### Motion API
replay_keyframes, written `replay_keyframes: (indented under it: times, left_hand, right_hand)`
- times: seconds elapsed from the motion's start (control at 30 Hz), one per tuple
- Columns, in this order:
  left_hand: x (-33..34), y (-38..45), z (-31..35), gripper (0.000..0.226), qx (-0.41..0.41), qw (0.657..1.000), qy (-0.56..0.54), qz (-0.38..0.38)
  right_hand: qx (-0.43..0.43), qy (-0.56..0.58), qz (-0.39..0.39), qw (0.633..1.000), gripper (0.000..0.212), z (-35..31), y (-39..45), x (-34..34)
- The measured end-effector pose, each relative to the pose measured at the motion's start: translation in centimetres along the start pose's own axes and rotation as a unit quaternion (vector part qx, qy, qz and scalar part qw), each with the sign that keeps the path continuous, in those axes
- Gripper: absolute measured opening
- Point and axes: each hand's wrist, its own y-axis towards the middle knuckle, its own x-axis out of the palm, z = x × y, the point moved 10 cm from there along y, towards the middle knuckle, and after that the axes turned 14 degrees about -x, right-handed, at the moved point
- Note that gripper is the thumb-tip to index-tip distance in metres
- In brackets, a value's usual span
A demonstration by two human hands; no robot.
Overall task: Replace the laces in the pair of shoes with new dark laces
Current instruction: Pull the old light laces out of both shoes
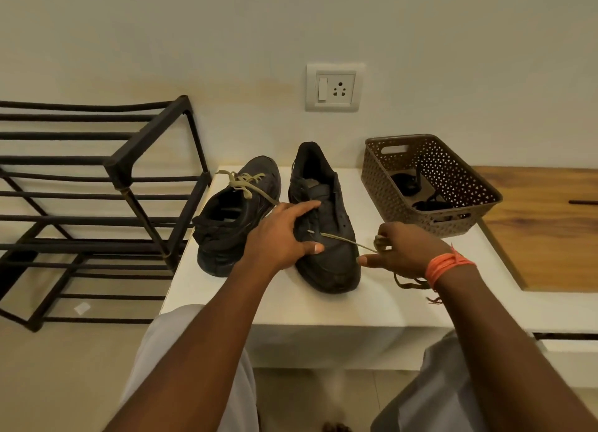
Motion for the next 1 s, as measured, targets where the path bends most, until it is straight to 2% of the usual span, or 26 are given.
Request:
replay_keyframes:
  times: [0.1,0.13,0.2,0.27,0.3,0.43,0.57,0.6,0.7,0.87,0.97,1.0]
  left_hand:
    - [0.3,-0.2,0.1,0.079,0.003,1.0,-0.009,0.004]
    - [0.4,-0.2,0.2,0.078,0.006,1.0,-0.018,-0.001]
    - [0.6,-0.2,0.3,0.077,0.011,0.999,-0.033,-0.013]
    - [0.7,-0.1,0.4,0.076,0.012,0.999,-0.026,-0.021]
    - [0.9,0.0,0.5,0.076,0.013,0.999,-0.012,-0.03]
    - [1.6,0.4,0.6,0.07,0.027,0.996,0.055,-0.066]
    - [0.7,0.9,0.7,0.055,0.046,0.998,0.016,-0.044]
    - [0.7,1.0,0.7,0.052,0.052,0.998,0.008,-0.046]
    - [0.6,1.0,0.7,0.049,0.057,0.997,-0.017,-0.054]
    - [0.4,1.0,0.6,0.049,0.063,0.996,-0.041,-0.053]
    - [0.2,1.0,0.4,0.048,0.055,0.996,-0.042,-0.058]
    - [0.2,0.9,0.3,0.048,0.051,0.996,-0.041,-0.06]
  right_hand:
    - [-0.056,-0.01,-0.003,0.998,0.026,-1.7,0.5,0.4]
    - [-0.081,0.016,0.018,0.996,0.021,-2.2,0.7,0.2]
    - [-0.119,0.125,0.11,0.979,0.023,-2.6,0.9,-1.2]
    - [-0.116,0.295,0.202,0.926,0.027,-2.3,0.9,-2.4]
    - [-0.106,0.373,0.221,0.895,0.028,-2.2,1.0,-2.3]
    - [-0.1,0.558,0.193,0.801,0.03,-4.8,2.3,-0.4]
    - [-0.068,0.665,0.175,0.723,0.025,-5.0,3.4,0.6]
    - [-0.054,0.667,0.179,0.721,0.025,-4.6,3.6,0.9]
    - [-0.028,0.629,0.199,0.751,0.027,-3.8,4.3,1.4]
    - [0.016,0.591,0.247,0.767,0.029,-3.4,5.0,1.6]
    - [0.063,0.504,0.363,0.781,0.025,-0.4,4.5,0.1]
    - [0.073,0.478,0.406,0.776,0.024,0.8,3.9,-0.8]
